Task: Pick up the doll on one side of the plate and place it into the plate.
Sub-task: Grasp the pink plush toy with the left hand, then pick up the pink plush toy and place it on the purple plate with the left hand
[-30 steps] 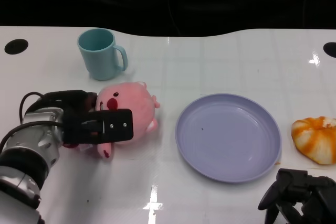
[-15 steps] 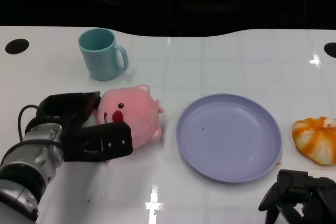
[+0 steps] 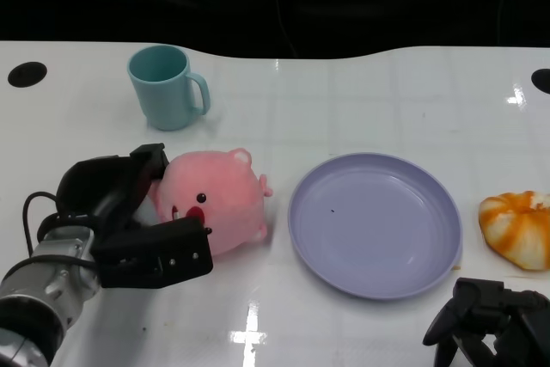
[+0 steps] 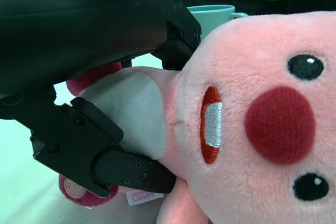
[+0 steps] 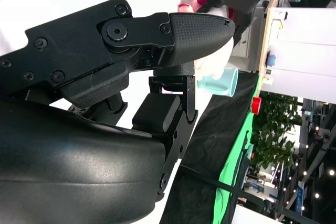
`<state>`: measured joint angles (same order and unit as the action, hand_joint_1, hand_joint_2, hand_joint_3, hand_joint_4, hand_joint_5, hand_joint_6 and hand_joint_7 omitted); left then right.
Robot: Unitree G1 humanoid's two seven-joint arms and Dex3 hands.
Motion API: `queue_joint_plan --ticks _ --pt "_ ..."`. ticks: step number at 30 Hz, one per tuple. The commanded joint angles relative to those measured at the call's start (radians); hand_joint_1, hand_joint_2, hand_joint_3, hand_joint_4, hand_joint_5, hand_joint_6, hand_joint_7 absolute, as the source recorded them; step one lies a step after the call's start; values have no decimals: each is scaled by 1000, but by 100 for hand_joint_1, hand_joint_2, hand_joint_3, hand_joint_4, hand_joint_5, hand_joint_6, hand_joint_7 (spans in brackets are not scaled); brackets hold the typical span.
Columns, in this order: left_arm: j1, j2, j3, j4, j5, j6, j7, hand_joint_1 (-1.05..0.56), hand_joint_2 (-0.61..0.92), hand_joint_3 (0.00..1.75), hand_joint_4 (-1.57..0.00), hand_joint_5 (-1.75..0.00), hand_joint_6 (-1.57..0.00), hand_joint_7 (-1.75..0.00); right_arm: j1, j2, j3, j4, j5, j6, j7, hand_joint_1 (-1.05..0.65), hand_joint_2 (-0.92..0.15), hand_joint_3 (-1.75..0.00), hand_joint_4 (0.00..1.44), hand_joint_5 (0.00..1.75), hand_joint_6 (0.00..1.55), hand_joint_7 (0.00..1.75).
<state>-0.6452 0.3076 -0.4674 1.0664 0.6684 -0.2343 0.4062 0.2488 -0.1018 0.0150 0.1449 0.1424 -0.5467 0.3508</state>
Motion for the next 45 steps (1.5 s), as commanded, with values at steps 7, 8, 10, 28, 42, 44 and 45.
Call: queue_joint_plan --ticks 7,8,10,28,42,44,45 --pt "56 52 55 -139 -26 0 -2 -12 62 79 -86 -175 -66 -175 -10 -14 -10 5 1 8 0 -96 -92 -41 96 140 95 108" --pt "61 53 60 -149 -28 -2 -2 -12 61 80 -86 -175 -66 -175 -15 -13 -10 13 1 2 2 -96 -92 -42 96 140 95 108" --pt "72 57 70 -173 -30 -10 3 -12 62 81 -86 -175 -66 -175 -20 -11 -9 22 2 -3 4 -95 -92 -42 96 140 94 108" --pt "129 3 111 -590 -25 143 -169 -14 45 117 -92 -175 -71 -175 1 -11 -7 2 -2 -8 4 -96 -92 -42 96 140 96 109" --pt "46 -145 66 -644 -35 277 -354 -16 54 108 -91 -175 -72 -175 11 -12 0 -8 2 -10 11 -95 -92 -41 95 141 95 109" --pt "25 -170 48 -623 -31 288 -371 -17 52 106 -91 -175 -72 -175 12 -11 1 -8 3 -13 12 -94 -92 -41 94 140 95 109" --pt "13 -185 38 -610 -30 296 -379 -17 52 106 -90 -175 -71 -175 13 -12 1 -12 1 -9 10 -93 -92 -41 94 140 95 109"
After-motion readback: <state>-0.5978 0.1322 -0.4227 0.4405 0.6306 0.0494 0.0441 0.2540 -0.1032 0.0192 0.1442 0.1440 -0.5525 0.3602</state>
